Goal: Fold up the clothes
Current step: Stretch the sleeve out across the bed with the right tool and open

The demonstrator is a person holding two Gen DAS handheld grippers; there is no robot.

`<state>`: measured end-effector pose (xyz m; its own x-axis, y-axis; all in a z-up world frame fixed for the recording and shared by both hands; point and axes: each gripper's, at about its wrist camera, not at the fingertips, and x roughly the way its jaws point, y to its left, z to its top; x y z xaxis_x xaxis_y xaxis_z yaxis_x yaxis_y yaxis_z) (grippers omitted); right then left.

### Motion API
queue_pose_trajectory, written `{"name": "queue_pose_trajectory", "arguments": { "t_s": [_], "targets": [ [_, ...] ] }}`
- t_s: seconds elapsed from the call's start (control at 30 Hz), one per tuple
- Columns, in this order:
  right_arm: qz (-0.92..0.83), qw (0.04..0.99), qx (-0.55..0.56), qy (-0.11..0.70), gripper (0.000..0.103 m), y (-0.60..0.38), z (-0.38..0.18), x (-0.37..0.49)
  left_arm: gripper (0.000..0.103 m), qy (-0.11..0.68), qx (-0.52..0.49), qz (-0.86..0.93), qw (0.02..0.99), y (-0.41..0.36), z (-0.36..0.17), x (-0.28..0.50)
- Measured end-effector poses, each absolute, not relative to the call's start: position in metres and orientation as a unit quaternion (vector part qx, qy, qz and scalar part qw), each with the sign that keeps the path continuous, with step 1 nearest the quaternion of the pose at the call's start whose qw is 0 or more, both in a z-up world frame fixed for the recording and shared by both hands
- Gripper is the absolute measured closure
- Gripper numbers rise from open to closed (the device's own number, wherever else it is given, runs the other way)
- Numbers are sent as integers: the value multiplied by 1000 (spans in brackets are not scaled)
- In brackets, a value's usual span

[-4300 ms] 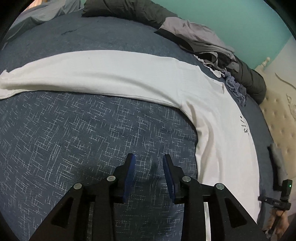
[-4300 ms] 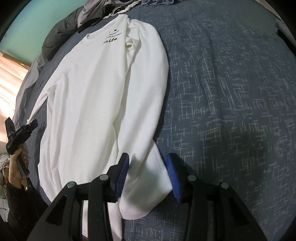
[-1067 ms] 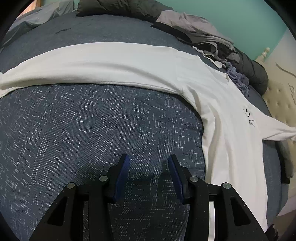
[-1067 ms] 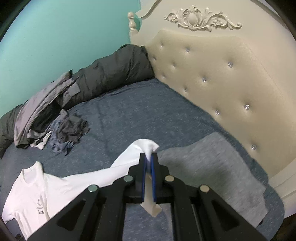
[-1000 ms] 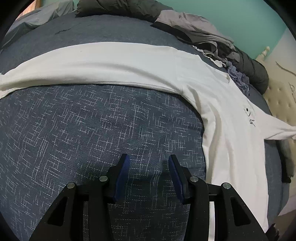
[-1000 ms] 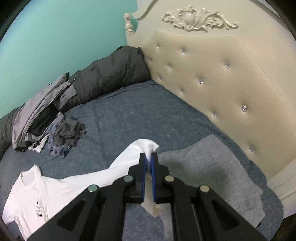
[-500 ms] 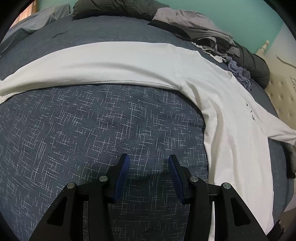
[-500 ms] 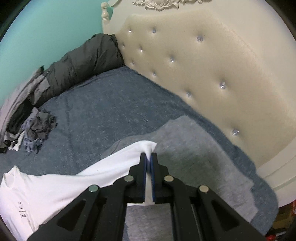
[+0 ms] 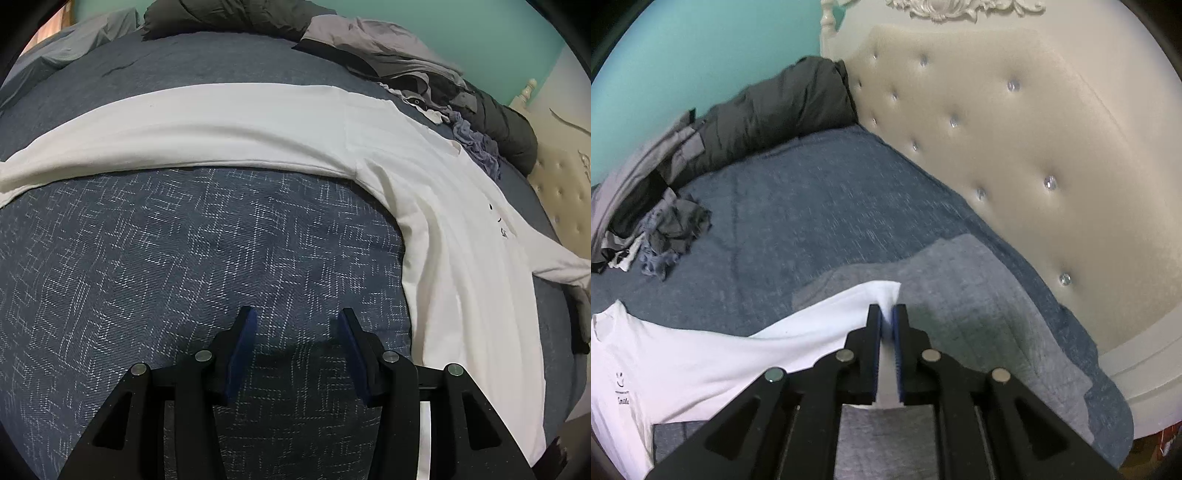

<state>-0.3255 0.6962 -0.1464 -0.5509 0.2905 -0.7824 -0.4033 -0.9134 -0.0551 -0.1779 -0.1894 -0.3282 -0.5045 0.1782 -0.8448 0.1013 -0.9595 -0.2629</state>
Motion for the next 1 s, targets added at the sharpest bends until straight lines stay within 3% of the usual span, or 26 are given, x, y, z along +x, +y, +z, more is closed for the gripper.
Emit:
{"name": "queue_pose_trajectory", "arguments": {
  "t_s": [0.13, 0.2, 0.23, 0.27, 0.73, 0.8, 0.87, 1.0],
  "targets": [
    [865, 224, -439, 95, 91, 712, -162, -314, 53, -141, -497, 856, 23, -191, -328, -178],
    [861, 232, -440, 110, 76, 720, -168, -308, 53, -141, -498, 856, 24, -195, -329, -178],
    [862, 223, -441, 114, 64, 720, -170, -306, 53, -141, -498, 855, 25, -195, -329, -178],
    [862, 215, -443, 119, 61, 720, -172, -303, 53, -141, -498, 855, 25, -195, -329, -177],
    [868, 121, -458, 149, 61, 713, -197, -284, 52, -144, -499, 854, 31, -191, -327, -173],
    [870, 105, -458, 145, 67, 709, -199, -289, 52, -146, -499, 854, 30, -192, -327, -173],
    [870, 101, -464, 133, 96, 704, -200, -294, 52, -145, -499, 854, 30, -192, -327, -172],
    [873, 121, -455, 126, 101, 702, -192, -294, 52, -143, -500, 854, 30, -191, -326, -173]
  ]
}}
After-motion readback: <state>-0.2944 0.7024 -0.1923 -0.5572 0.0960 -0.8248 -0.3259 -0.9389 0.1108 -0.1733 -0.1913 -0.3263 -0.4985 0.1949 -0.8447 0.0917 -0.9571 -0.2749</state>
